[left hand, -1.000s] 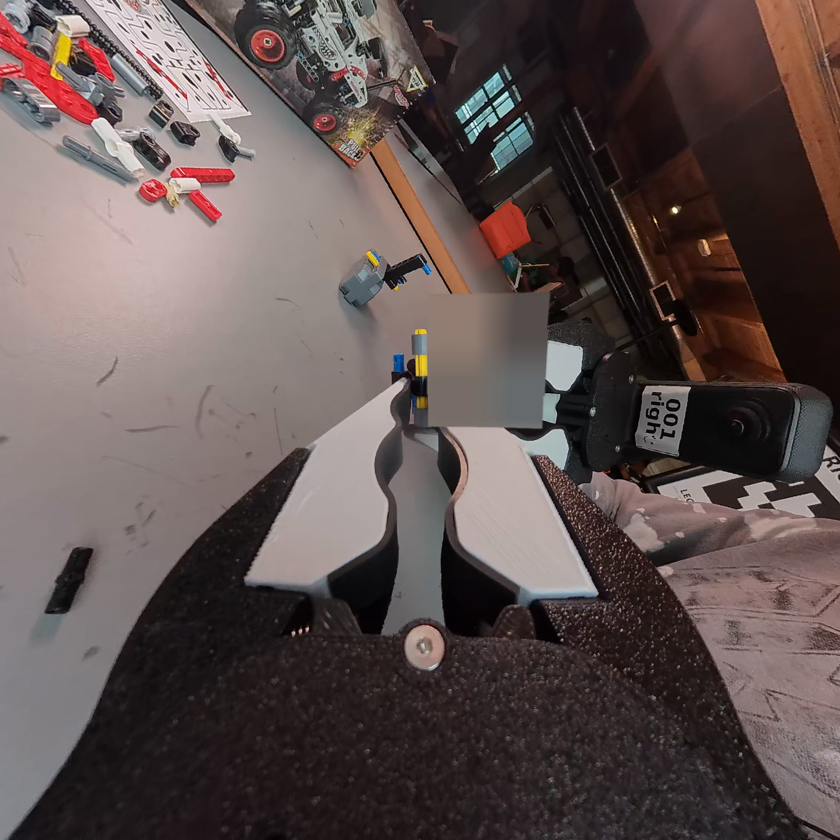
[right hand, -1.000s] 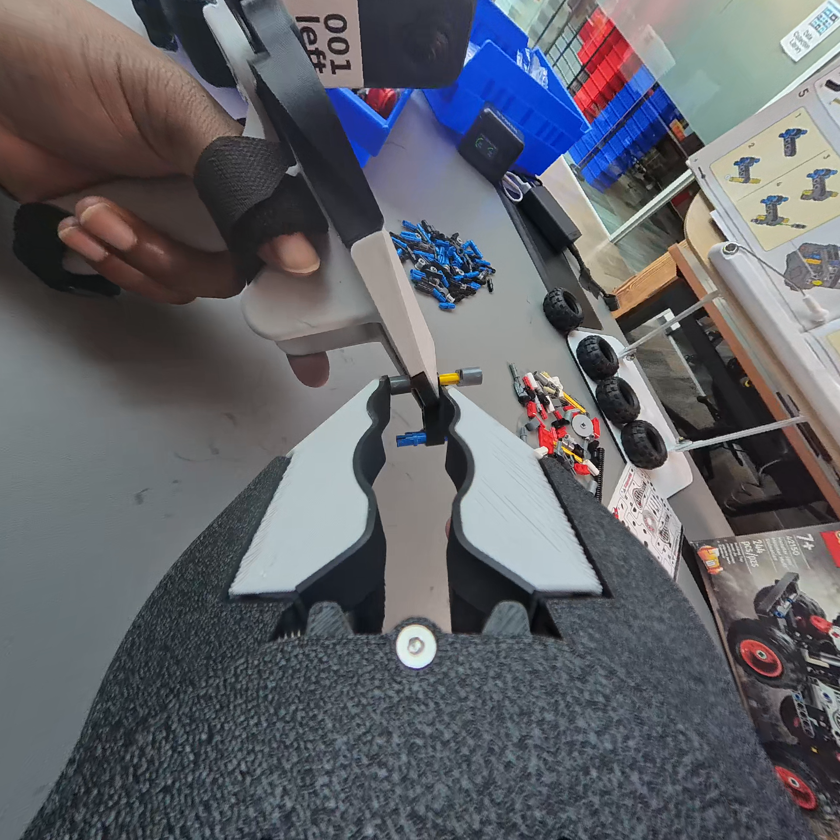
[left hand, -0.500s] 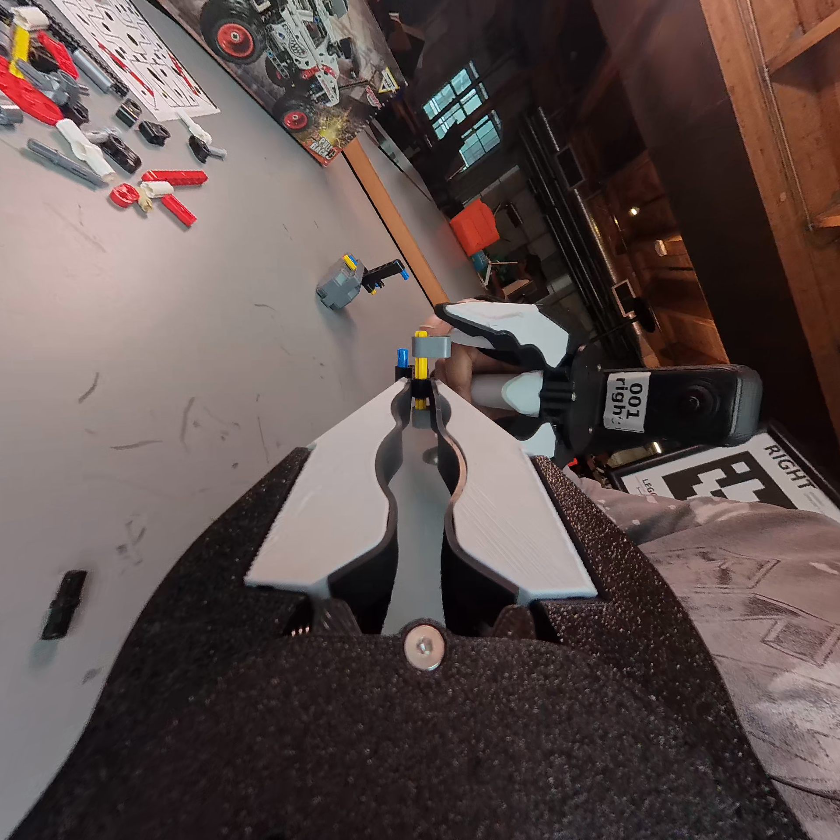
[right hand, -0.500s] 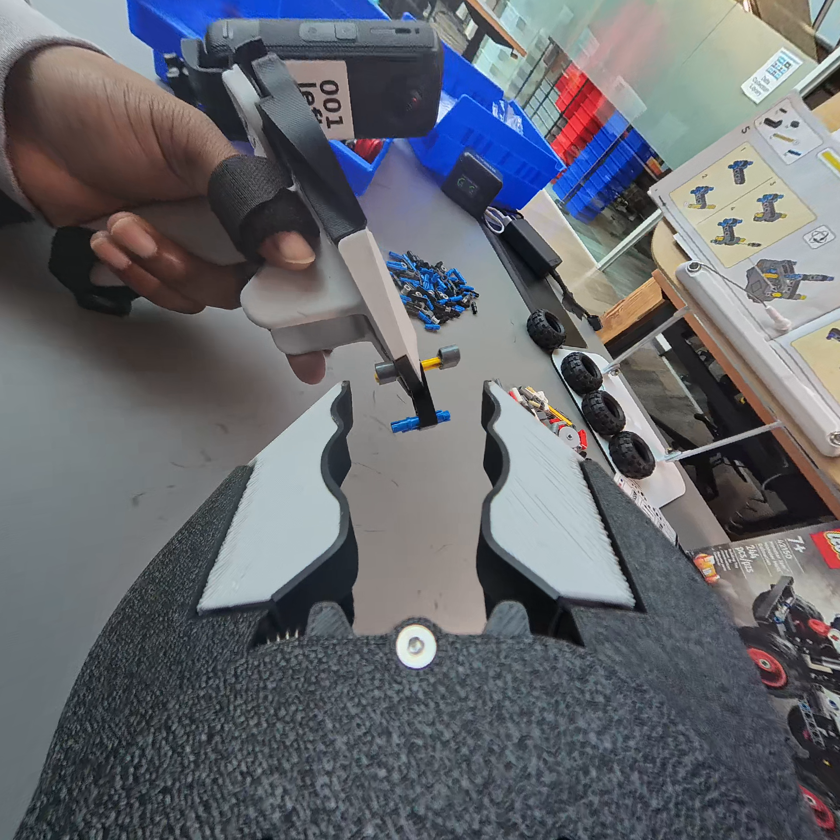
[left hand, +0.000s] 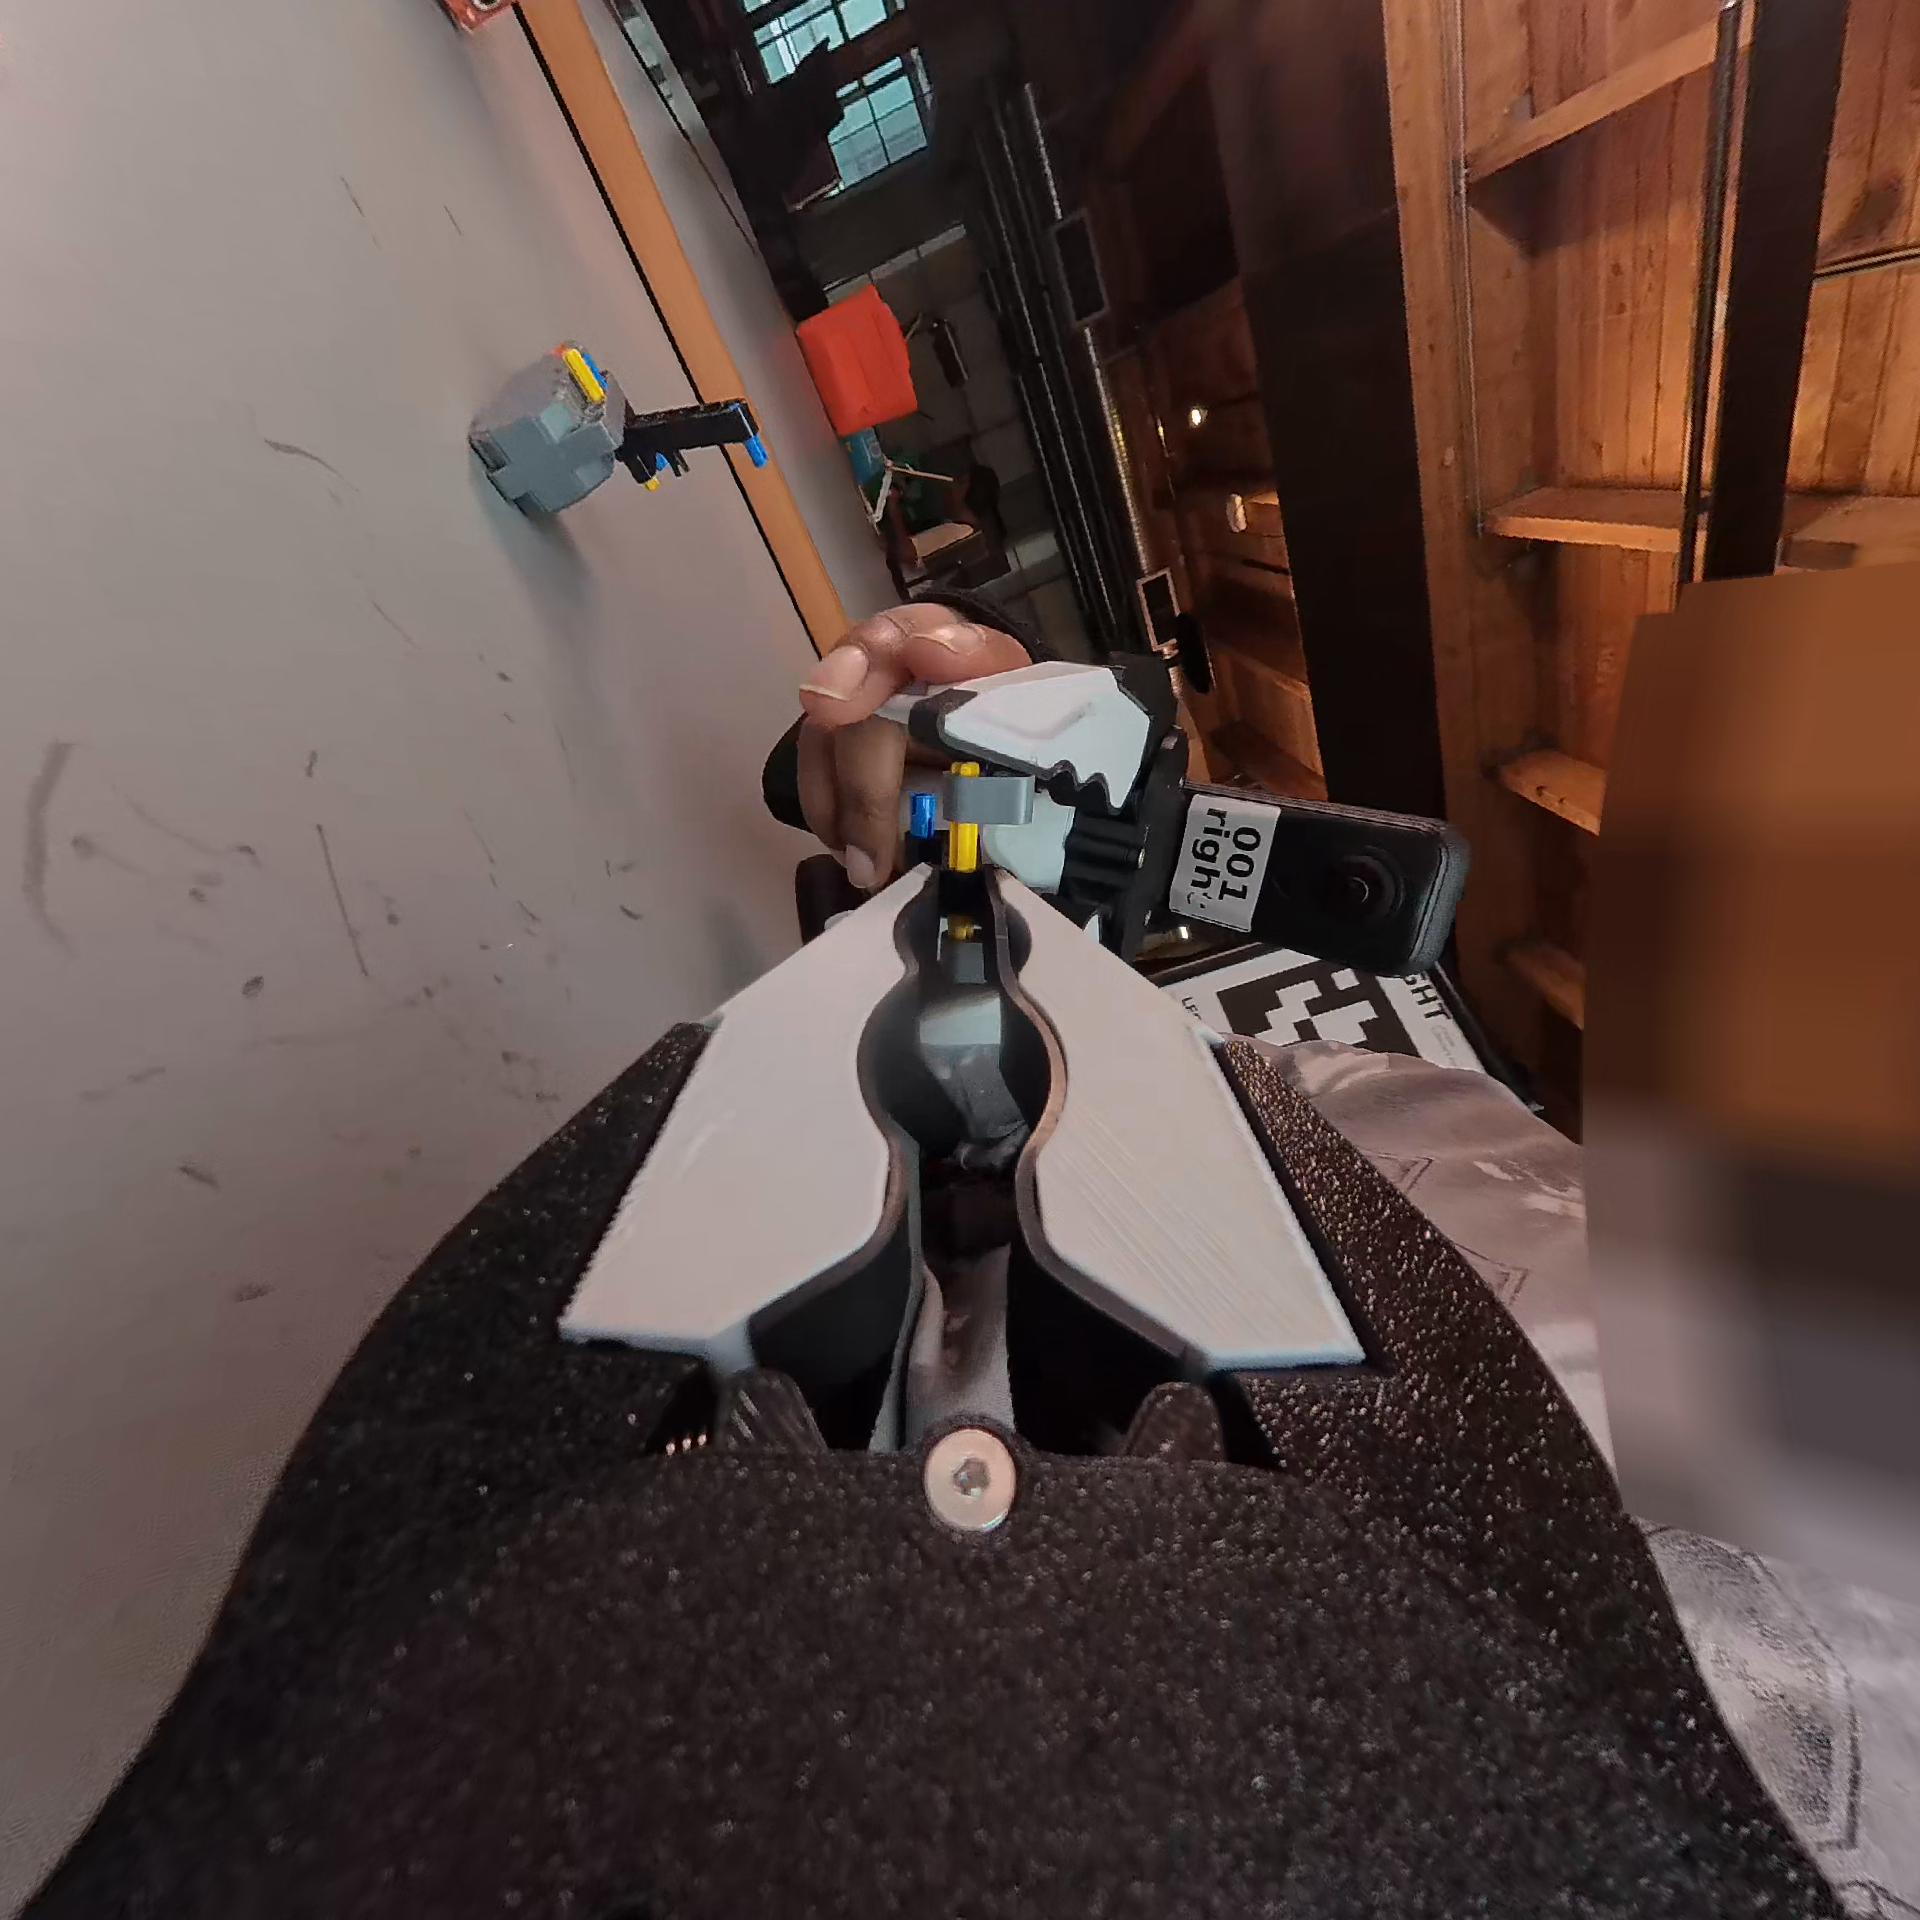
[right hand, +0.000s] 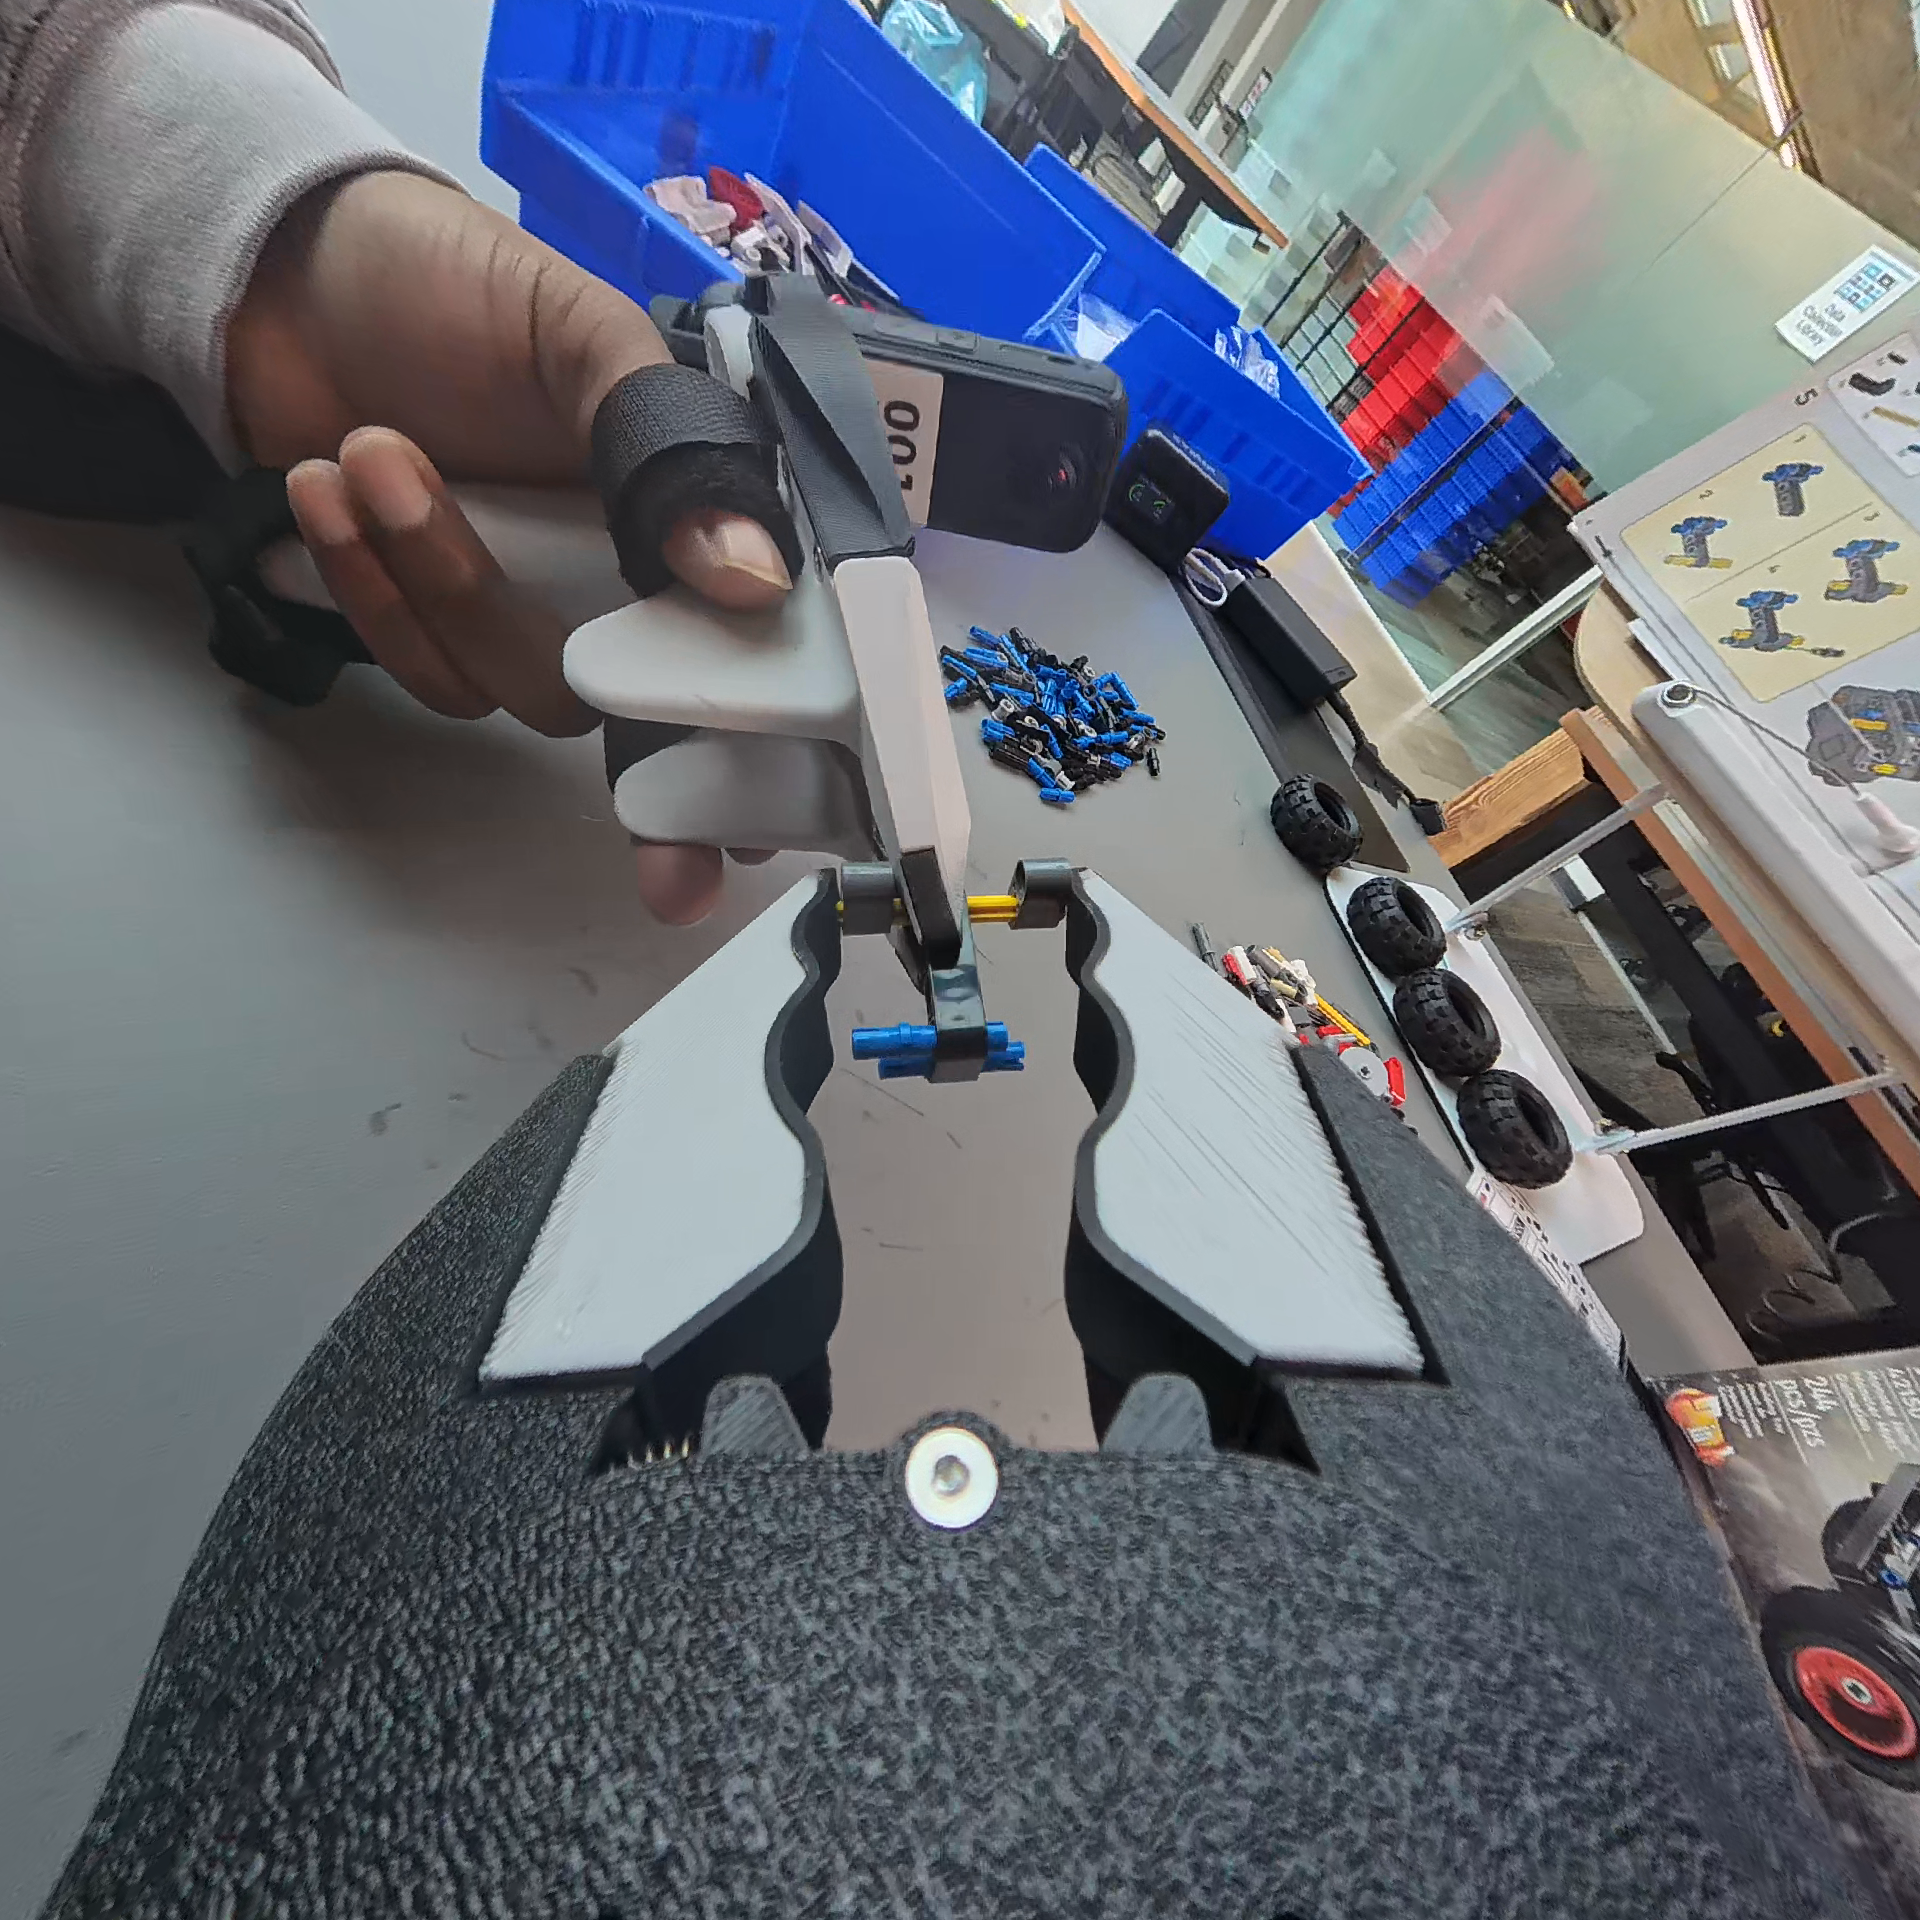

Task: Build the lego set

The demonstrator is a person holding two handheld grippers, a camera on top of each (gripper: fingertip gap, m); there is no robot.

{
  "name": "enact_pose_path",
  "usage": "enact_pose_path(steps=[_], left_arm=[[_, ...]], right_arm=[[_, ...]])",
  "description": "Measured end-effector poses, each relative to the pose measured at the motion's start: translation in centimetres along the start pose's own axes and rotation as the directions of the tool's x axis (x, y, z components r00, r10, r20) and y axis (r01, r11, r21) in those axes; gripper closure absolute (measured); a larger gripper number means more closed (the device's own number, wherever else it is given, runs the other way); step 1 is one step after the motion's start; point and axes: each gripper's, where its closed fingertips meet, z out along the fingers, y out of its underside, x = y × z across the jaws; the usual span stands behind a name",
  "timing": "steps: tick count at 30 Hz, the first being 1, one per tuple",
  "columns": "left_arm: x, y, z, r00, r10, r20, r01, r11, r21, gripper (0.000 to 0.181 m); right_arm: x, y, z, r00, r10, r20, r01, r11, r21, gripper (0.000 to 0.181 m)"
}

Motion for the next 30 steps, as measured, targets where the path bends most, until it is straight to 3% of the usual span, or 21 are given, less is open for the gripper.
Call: enact_pose_path(steps=[10,19,24,30], left_arm=[[0.4,0.2,0.1,0.997,-0.052,-0.050,0.051,0.999,-0.016,0.175],[0.3,0.6,0.1,1.000,-0.014,-0.013,0.013,0.999,-0.052,0.176],[-0.4,0.0,-0.2,0.998,0.033,0.055,-0.031,0.999,-0.034,0.175],[-0.5,-0.1,-0.4,0.995,0.068,0.078,-0.065,0.997,-0.038,0.175]], right_arm=[[-0.2,-0.3,-0.3,1.000,0.016,0.015,-0.016,1.000,0.011,0.138],[-0.6,-0.3,-0.4,0.999,-0.048,0.011,0.048,0.999,0.008,0.139],[-0.1,-1.0,-0.7,0.990,-0.132,-0.052,0.133,0.991,0.028,0.138],[-0.2,-1.3,-0.7,0.995,-0.088,-0.042,0.090,0.994,0.058,0.144]])
